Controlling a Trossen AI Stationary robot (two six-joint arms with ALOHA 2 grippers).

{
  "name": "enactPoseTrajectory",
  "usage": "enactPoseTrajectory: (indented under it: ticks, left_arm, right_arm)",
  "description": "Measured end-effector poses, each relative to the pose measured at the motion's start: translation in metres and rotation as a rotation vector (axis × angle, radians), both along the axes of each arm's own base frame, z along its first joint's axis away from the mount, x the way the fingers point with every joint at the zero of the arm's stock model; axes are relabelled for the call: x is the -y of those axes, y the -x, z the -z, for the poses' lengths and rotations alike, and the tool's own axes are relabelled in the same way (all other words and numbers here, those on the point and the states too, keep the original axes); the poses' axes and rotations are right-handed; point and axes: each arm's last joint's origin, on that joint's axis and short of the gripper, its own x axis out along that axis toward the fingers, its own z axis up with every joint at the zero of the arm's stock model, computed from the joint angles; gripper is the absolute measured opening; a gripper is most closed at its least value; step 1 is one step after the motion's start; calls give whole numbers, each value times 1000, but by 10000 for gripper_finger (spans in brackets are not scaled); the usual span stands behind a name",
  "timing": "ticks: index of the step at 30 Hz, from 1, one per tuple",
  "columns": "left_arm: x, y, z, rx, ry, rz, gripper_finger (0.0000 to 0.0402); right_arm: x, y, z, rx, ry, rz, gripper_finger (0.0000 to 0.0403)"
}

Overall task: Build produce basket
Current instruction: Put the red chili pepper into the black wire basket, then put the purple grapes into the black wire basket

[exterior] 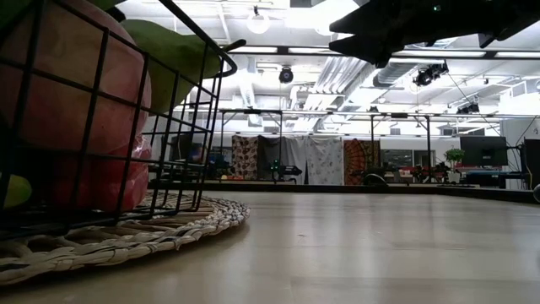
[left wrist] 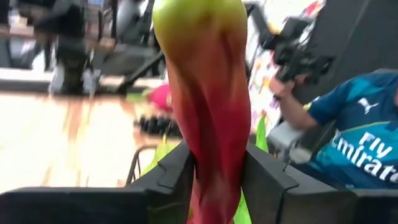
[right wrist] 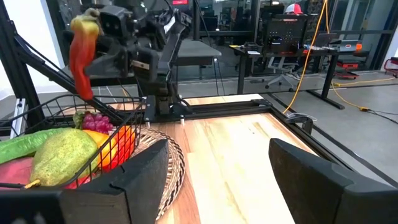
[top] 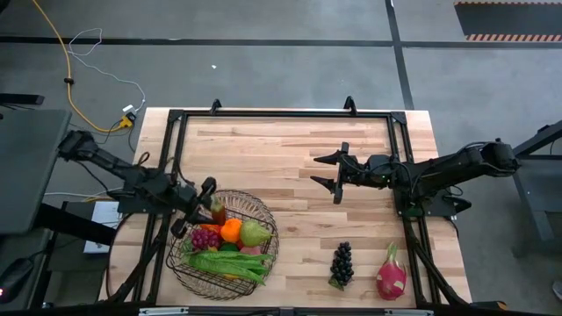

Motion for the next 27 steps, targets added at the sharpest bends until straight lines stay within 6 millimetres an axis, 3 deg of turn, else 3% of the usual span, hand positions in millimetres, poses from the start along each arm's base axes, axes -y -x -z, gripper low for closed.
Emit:
enactPoseTrajectory:
  ticks: [7,16,21,27]
  left_arm:
    - [20,2,-22,-245,3,-5,146]
    - [39,2,-10,-659,-19,-113,169]
    - [43,-4,-23,-629,-52,-92,175]
    - [32,-8,-74,-394,-235,-215,172]
  right_arm:
    - [0,0,0,0,0,0,268]
    - [0,0,0,0,0,0,268]
    - [0,0,0,0,0,0,268]
    - [0,0,-1,13,0,0,268]
